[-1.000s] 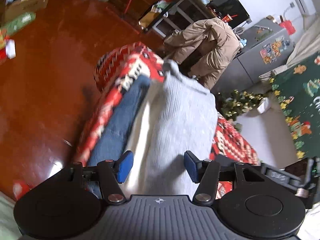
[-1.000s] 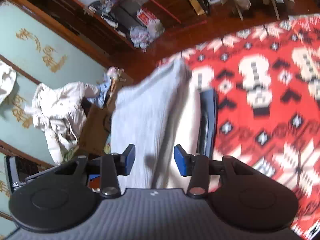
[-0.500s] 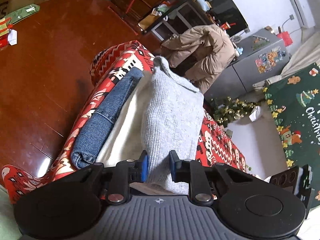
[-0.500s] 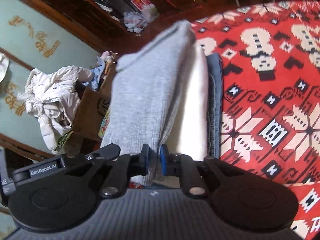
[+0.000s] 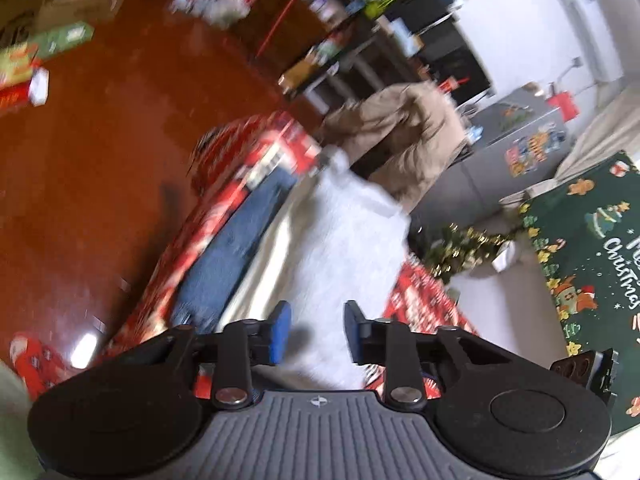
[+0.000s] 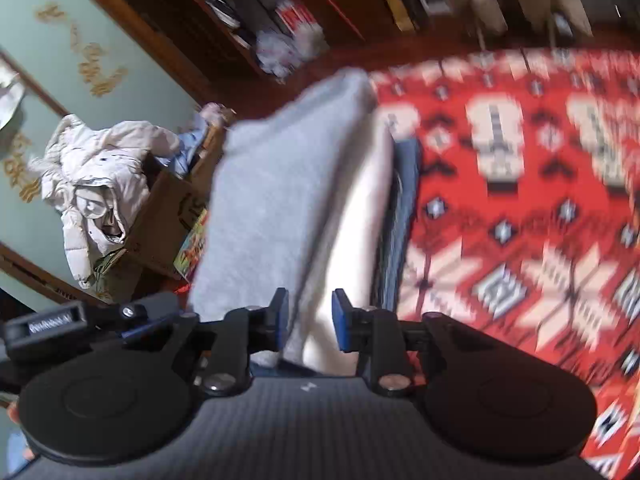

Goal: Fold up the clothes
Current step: 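Lower the shirt onto the stack and open both grippers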

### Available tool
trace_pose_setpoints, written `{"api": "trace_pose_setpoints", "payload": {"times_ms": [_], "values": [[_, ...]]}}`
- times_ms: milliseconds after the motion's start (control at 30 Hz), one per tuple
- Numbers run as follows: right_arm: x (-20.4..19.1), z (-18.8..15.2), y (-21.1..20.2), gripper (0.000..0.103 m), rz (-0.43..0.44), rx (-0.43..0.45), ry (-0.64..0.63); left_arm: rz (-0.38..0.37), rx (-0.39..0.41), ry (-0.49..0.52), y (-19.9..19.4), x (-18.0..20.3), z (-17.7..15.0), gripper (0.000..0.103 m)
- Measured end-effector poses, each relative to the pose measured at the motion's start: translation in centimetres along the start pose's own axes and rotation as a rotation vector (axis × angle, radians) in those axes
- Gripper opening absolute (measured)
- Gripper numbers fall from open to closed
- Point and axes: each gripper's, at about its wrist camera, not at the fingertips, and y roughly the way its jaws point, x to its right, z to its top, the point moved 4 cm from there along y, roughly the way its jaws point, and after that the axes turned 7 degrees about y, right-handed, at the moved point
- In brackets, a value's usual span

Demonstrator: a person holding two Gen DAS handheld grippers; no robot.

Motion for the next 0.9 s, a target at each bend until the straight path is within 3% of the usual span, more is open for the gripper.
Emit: {"api": "trace_pose_setpoints", "payload": {"times_ms": [100,300,333,433,567,600,700,900], "values": [[-2.1,0.8,-0.3,0.014,0.052,-0.001,-0.054,-0.030,0.003,0.087,1.3,2.8,0.4,0.004],[-2.9,0.0,2.8,0.009,0.042,-0.112,-0.068,0.067,-0.126,0.155,6.9,2.3,-1.4,0.001],[-2.5,-0.2,3.0,0.004,0.037,-0.117,-0.064,0.057,-0.125,0.150,7.0,2.1,-1.6,0.002],[-1.3,-0.8,3.7,0.001,0.023,-0.134,-0.052,0.065,-0.112,0.160,6.2,2.2,-1.9,0.003],[-0.1,-1.0,1.9,0.002,0.024,-0.111,-0.066,0.105,-0.096,0.246,4.2,3.3,-2.9,0.002],[0.0,-1.1,1.3,0.010,0.020,-0.100,-0.069,0.120,-0.096,0.278,3.8,3.6,-3.2,0.002],[0.6,-2.0,-1.0,0.011,0.010,-0.075,-0.086,0.163,-0.137,0.351,3.9,4.2,-4.6,0.002],[0.9,-3.7,-5.8,0.017,-0.058,-0.025,-0.118,0.214,-0.175,0.342,3.1,4.3,-6.7,0.002]]}}
